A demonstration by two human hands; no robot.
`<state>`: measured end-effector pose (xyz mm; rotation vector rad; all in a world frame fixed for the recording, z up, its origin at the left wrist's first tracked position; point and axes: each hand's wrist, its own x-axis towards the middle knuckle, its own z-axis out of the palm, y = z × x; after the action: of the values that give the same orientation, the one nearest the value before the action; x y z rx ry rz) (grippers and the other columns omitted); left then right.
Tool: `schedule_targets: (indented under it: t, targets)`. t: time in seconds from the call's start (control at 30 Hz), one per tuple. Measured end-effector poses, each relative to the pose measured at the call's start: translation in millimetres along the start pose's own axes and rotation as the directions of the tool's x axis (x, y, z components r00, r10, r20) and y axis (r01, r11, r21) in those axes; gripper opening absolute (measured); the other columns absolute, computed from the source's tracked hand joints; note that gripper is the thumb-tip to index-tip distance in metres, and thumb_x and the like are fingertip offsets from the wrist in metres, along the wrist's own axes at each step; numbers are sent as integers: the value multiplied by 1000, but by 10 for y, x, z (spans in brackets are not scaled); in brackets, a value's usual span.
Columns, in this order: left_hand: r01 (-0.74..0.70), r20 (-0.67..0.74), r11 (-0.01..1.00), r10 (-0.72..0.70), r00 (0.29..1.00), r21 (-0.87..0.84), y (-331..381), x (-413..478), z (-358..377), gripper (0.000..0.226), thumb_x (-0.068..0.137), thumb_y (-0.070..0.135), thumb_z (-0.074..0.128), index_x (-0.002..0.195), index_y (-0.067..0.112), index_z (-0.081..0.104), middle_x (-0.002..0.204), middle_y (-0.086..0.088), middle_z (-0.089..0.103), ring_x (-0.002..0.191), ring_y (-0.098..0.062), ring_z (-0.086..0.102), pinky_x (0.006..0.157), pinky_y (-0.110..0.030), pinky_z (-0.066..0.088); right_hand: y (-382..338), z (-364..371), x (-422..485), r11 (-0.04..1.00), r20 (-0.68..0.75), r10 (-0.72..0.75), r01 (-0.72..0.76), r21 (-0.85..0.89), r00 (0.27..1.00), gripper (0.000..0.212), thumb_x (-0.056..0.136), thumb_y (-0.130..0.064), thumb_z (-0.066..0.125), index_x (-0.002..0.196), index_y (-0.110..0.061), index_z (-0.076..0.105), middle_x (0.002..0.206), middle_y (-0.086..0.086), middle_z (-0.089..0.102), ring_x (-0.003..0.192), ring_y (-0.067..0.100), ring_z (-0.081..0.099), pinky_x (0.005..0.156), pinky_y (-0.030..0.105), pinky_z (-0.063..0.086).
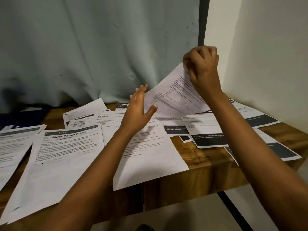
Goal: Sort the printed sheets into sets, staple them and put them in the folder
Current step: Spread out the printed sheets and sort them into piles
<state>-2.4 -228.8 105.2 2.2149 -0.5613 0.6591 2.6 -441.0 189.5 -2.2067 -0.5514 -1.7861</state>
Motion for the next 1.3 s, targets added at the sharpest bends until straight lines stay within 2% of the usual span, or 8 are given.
schedule_targets:
  t: [0.2, 0.33, 0.5, 0.67, 0.87, 1.03, 1.2, 1.3]
  targets:
    - [8, -153, 991, -28, 988, -131, 118, 398, -76, 37, 91, 35, 62, 119, 11, 64, 112, -7, 69, 100, -19, 62, 78, -26, 47, -7, -39, 361, 994, 24, -32, 29, 101, 999, 19, 93, -17, 46, 101, -14, 63, 111, 5, 61, 110, 28, 47, 89, 39, 40]
    - [120, -202, 945, -188, 961, -304, 146, 441, -66, 21, 93, 28, 61, 102, 10, 69, 92, 1, 69, 78, -13, 63, 65, -22, 49, 94, -24, 313, 957, 13, 288, -288, -19, 957, 47, 94, -51, 43, 130, -21, 51, 138, 0, 47, 130, 20, 37, 102, 28, 24]
    - [331, -3, 590, -492, 871, -736, 131, 340, -19, 16, 94, 13, 59, 106, 3, 64, 100, -10, 69, 72, -14, 66, 57, -21, 55, 190, -103, -290, 557, 425, 719, -822, 120, 550, 62, 92, -54, 50, 134, -11, 41, 124, 0, 49, 114, 17, 45, 95, 34, 35]
    - [464, 124, 506, -568, 814, -727, -77, 230, 138, 10, 92, 19, 63, 98, 12, 66, 102, -10, 72, 83, -26, 71, 78, -45, 58, 332, 13, -848, 122, 839, 494, -974, 192, 227, 47, 86, -37, 66, 125, -14, 52, 113, 0, 68, 101, 22, 66, 75, 33, 55]
    - [558, 118, 572, -627, 770, -602, -244, 65, 316, 16, 91, 21, 65, 103, 11, 69, 97, -6, 73, 82, -23, 71, 77, -41, 59, 316, 136, -1071, 117, 815, 566, -990, 74, 128, 21, 90, -14, 64, 110, -17, 57, 117, 2, 66, 90, 16, 65, 64, 28, 52]
    - [475, 78, 806, -481, 873, -352, -307, -98, 404, 14, 91, 13, 61, 104, 12, 67, 95, -3, 72, 78, -13, 69, 58, -15, 50, 477, 103, -1146, 377, 643, 736, -918, -126, 214, 39, 87, -14, 67, 124, -13, 57, 130, 5, 57, 109, 22, 54, 83, 31, 42]
    - [301, 380, 947, -320, 868, 110, -476, -330, 563, 57, 96, 43, 50, 147, 26, 31, 152, 1, 37, 142, -24, 30, 114, -40, 28, 563, 50, -1322, 477, 580, 776, -833, -280, 249, 44, 88, -7, 64, 130, -6, 52, 132, 14, 55, 119, 28, 52, 90, 31, 42]
    - [112, 464, 904, -314, 828, 412, -531, -431, 647, 67, 97, 57, 30, 154, 27, 11, 161, 1, 7, 148, -27, -1, 117, -47, -4, 604, 55, -1452, 467, 552, 806, -803, -371, 214, 44, 89, -4, 62, 130, -4, 49, 131, 16, 54, 118, 30, 52, 91, 33, 44]
